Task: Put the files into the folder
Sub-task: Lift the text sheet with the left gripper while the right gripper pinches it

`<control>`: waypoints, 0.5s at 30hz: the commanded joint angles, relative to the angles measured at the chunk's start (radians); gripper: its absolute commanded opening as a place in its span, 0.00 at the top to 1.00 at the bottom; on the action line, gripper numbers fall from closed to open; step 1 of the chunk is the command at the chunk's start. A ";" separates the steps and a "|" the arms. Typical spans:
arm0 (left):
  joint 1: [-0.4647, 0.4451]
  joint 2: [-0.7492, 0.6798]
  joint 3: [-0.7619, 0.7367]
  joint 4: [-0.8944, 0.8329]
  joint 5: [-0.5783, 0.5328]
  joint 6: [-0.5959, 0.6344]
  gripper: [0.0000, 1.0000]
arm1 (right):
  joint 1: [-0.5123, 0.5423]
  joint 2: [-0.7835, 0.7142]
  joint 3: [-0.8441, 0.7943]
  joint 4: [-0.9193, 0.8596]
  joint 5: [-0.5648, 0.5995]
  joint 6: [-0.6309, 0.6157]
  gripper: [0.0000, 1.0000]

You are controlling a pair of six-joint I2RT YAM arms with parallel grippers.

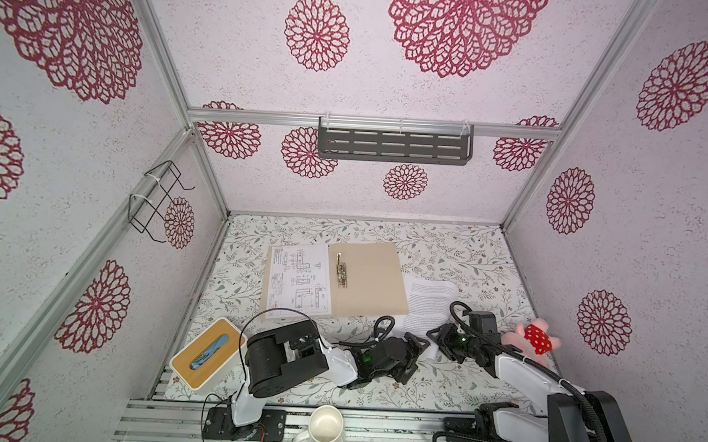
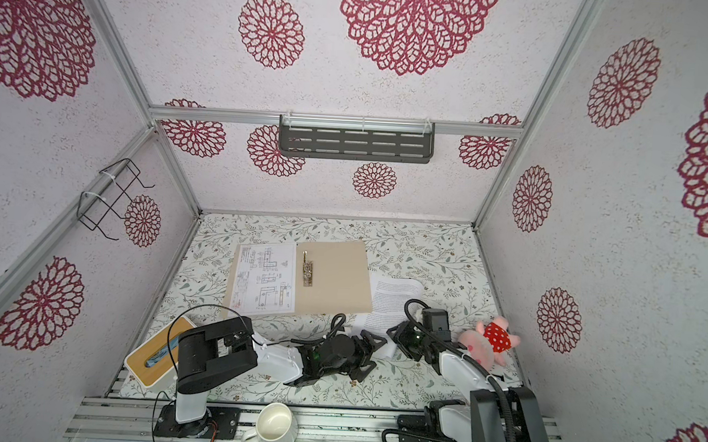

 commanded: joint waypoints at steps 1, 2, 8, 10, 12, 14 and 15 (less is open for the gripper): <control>-0.011 0.023 -0.018 -0.008 -0.076 -0.034 0.13 | 0.007 -0.033 -0.017 -0.012 0.024 0.036 0.56; -0.013 0.025 -0.016 -0.008 -0.082 -0.036 0.14 | 0.007 -0.037 -0.018 -0.012 0.024 0.038 0.56; -0.022 0.053 -0.004 0.019 -0.112 -0.063 0.20 | 0.009 -0.052 -0.027 -0.023 0.031 0.039 0.56; -0.028 0.056 -0.005 0.029 -0.129 -0.067 0.23 | 0.010 -0.061 -0.032 -0.024 0.034 0.045 0.56; -0.034 0.051 -0.008 0.026 -0.146 -0.074 0.25 | 0.011 -0.070 -0.036 -0.031 0.039 0.046 0.56; -0.038 0.046 -0.012 0.021 -0.162 -0.076 0.27 | 0.011 -0.078 -0.040 -0.039 0.045 0.047 0.56; -0.040 0.043 -0.014 0.021 -0.171 -0.078 0.27 | 0.011 -0.082 -0.042 -0.042 0.048 0.047 0.56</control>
